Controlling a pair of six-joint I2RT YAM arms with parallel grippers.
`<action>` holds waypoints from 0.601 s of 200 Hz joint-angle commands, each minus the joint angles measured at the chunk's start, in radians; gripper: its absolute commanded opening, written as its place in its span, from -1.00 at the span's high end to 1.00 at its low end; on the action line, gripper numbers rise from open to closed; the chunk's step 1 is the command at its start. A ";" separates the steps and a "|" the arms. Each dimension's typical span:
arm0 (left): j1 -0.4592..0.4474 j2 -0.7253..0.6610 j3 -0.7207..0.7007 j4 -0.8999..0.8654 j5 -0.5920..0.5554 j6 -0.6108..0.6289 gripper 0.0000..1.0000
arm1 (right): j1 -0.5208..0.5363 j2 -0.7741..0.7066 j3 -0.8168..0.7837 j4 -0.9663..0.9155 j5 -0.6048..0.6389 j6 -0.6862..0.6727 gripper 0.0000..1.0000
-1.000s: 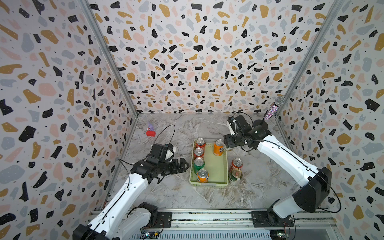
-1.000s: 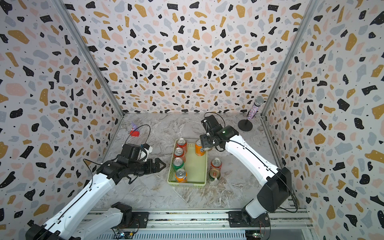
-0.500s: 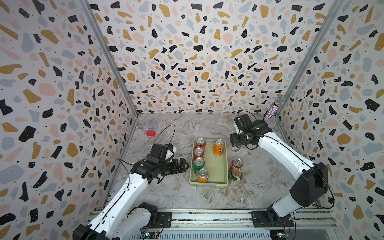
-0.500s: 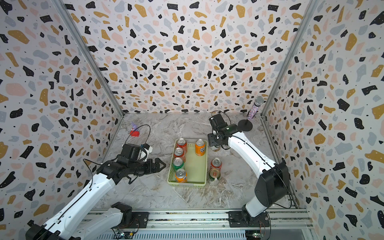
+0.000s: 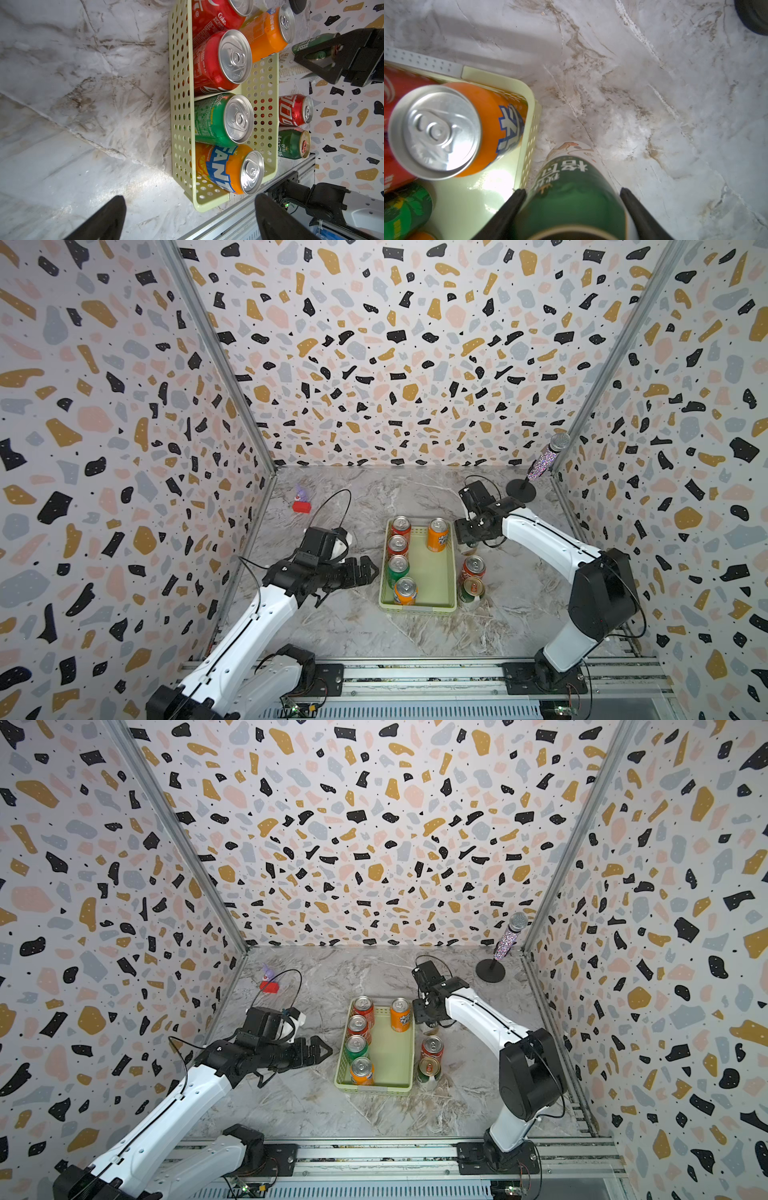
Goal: Take out the drinks from the basket
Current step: Place the drink at the center of the board.
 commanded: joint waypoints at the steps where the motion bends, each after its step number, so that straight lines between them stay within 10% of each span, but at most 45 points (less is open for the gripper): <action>1: -0.003 0.003 0.007 0.019 0.007 -0.003 -0.99 | 0.003 -0.015 -0.008 0.051 0.007 0.021 0.32; 120: -0.003 -0.002 0.007 0.019 0.009 -0.002 -0.99 | 0.004 0.024 -0.071 0.059 -0.031 0.042 -0.01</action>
